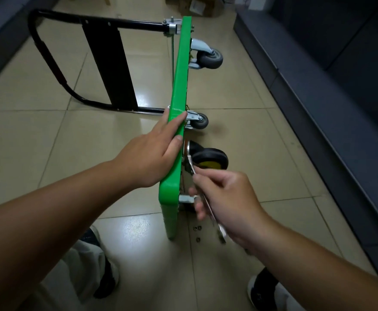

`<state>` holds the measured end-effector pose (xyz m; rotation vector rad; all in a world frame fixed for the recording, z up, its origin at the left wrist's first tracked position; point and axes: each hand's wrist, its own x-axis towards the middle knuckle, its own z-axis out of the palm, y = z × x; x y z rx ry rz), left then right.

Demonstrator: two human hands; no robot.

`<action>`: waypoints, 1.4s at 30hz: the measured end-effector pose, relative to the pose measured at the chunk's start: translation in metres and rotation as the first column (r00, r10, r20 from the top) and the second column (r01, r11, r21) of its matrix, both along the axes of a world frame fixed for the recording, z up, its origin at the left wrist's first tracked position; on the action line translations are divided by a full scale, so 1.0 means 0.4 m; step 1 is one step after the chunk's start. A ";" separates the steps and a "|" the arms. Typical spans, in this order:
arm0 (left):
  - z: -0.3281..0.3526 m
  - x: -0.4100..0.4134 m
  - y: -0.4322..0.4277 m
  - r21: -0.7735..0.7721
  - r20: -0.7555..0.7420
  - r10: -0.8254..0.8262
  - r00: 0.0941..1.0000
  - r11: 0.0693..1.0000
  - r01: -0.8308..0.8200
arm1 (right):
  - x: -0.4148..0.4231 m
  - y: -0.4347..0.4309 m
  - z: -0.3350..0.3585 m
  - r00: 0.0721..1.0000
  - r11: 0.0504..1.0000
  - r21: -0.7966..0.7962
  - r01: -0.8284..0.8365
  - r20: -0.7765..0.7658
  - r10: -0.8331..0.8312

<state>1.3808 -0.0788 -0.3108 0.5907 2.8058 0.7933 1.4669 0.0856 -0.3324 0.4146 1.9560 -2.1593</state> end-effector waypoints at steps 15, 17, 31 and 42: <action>-0.039 -0.014 -0.017 0.114 -0.078 0.015 0.997 0.993 -0.006 | -0.064 -0.010 -0.284 0.673 0.933 0.318 0.168 -0.729 0.128; -0.042 -0.016 -0.017 0.128 -0.087 0.015 0.996 0.992 -0.004 | -0.069 -0.013 -0.307 0.655 0.939 0.306 0.157 -0.744 0.134; -0.038 -0.009 -0.012 0.106 -0.063 0.048 0.997 0.993 -0.041 | -0.071 -0.008 -0.302 0.607 0.919 0.379 0.103 -0.756 0.244; -0.025 -0.002 -0.001 0.047 -0.023 0.051 0.998 0.998 -0.050 | -0.016 -0.043 -0.219 0.829 0.957 0.290 0.007 -0.537 0.157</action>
